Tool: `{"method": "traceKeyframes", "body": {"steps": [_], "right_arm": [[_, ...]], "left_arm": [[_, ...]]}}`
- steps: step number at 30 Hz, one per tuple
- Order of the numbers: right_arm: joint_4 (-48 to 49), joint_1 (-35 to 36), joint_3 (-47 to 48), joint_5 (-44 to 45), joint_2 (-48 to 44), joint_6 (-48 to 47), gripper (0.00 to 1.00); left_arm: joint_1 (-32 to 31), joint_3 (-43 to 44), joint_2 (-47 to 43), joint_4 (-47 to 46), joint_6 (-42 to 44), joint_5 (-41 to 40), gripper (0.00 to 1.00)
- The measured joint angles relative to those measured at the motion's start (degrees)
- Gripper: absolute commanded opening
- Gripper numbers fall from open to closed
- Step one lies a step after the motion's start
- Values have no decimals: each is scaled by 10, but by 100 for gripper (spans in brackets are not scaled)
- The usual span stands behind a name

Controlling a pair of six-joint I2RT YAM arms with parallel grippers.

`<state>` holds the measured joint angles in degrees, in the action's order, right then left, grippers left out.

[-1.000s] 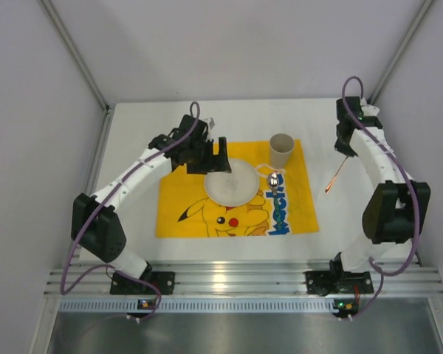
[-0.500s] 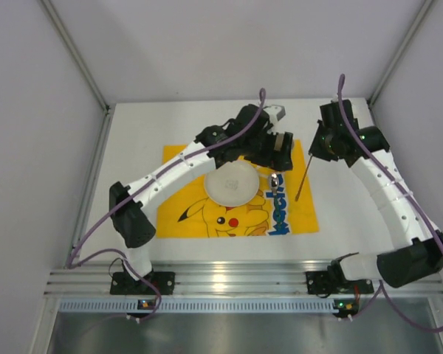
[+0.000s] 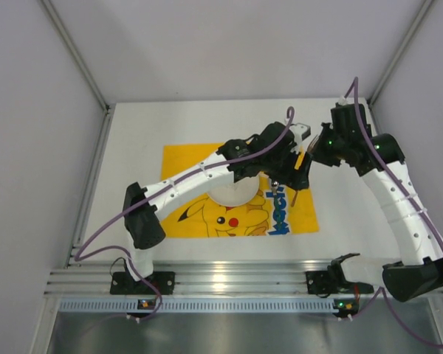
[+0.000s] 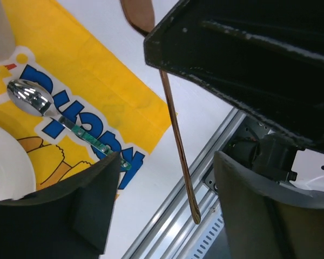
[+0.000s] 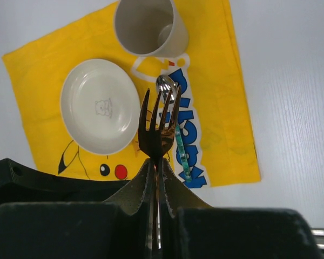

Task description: Set the dinner table for one person

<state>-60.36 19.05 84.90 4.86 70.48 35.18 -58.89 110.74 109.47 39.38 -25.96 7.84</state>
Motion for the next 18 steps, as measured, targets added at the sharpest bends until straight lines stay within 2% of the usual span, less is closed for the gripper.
{"method": "traceKeyframes", "body": {"steps": [1,2,3,4,5,10,11,13,14,18], "right_arm": [[-3,0,2,-3,0,0,0],[-5,0,4,-5,0,0,0],[-6,-1,5,-11,0,0,0],[-9,0,7,-18,0,0,0],[-7,0,8,-29,-1,1,0],[-7,0,9,-52,-7,5,0],[-6,0,9,-63,-8,7,14],[-4,0,9,-80,-9,13,62],[-6,-1,10,-78,-9,9,99],[-23,-18,34,-84,-3,-10,100]], "left_arm": [[-1,0,0,-4,0,0,63],[-3,0,0,-9,-2,1,50],[-5,0,0,-15,-3,0,16],[-6,0,1,-18,-9,-2,3],[-6,0,2,-20,-8,-2,0],[-3,1,11,-23,-14,-10,0],[-3,1,12,-25,-16,-10,0],[-4,0,12,-28,-16,-11,0],[-4,-3,9,-27,-17,-16,0],[18,-84,-49,-46,-21,-39,0]]}}
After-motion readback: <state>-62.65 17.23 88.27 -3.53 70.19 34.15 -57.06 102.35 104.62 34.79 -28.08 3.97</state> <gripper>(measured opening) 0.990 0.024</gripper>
